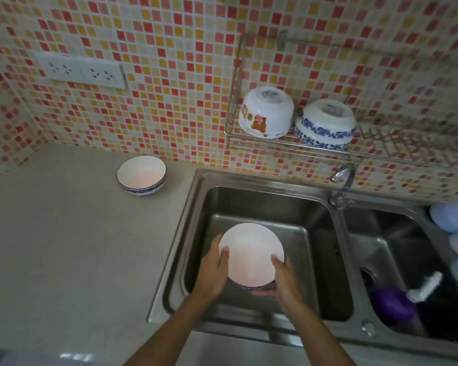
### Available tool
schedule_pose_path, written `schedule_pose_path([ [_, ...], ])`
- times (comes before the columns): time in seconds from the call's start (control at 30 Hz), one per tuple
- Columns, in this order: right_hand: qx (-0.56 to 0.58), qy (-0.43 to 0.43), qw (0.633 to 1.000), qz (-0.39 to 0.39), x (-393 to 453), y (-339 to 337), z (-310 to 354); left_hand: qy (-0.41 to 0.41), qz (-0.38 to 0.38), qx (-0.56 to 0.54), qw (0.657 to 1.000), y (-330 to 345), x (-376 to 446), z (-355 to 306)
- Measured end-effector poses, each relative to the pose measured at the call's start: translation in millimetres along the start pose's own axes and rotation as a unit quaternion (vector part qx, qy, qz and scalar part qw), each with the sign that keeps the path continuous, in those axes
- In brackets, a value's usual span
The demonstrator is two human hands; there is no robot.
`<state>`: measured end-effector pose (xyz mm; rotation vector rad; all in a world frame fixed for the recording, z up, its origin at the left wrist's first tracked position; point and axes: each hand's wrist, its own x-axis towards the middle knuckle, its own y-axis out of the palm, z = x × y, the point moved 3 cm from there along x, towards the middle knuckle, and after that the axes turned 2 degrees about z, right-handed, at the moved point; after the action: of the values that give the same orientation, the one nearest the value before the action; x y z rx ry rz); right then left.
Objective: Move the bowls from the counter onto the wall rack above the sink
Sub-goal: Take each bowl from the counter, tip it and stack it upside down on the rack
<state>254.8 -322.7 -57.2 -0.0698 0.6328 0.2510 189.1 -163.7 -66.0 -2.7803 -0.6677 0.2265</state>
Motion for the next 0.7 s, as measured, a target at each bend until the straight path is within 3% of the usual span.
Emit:
schedule_pose_path([
  [0.13, 0.028, 0.022, 0.999, 0.000, 7, -37, -11, 0.003, 0.010, 0.026, 1.000, 26, -6, -5],
  [0.23, 0.031, 0.034, 0.999, 0.002, 13, -57, -15, -0.002, 0.014, 0.126, 0.992, 29, -10, 8],
  [0.43, -0.002, 0.037, 0.999, -0.020, 25, -74, -22, -0.022, 0.080, 0.386, 0.919, 14, -29, 75],
  [0.7, -0.097, -0.032, 0.993, -0.051, 41, -67, -17, -0.031, 0.086, 0.451, 0.888, 13, -34, 83],
])
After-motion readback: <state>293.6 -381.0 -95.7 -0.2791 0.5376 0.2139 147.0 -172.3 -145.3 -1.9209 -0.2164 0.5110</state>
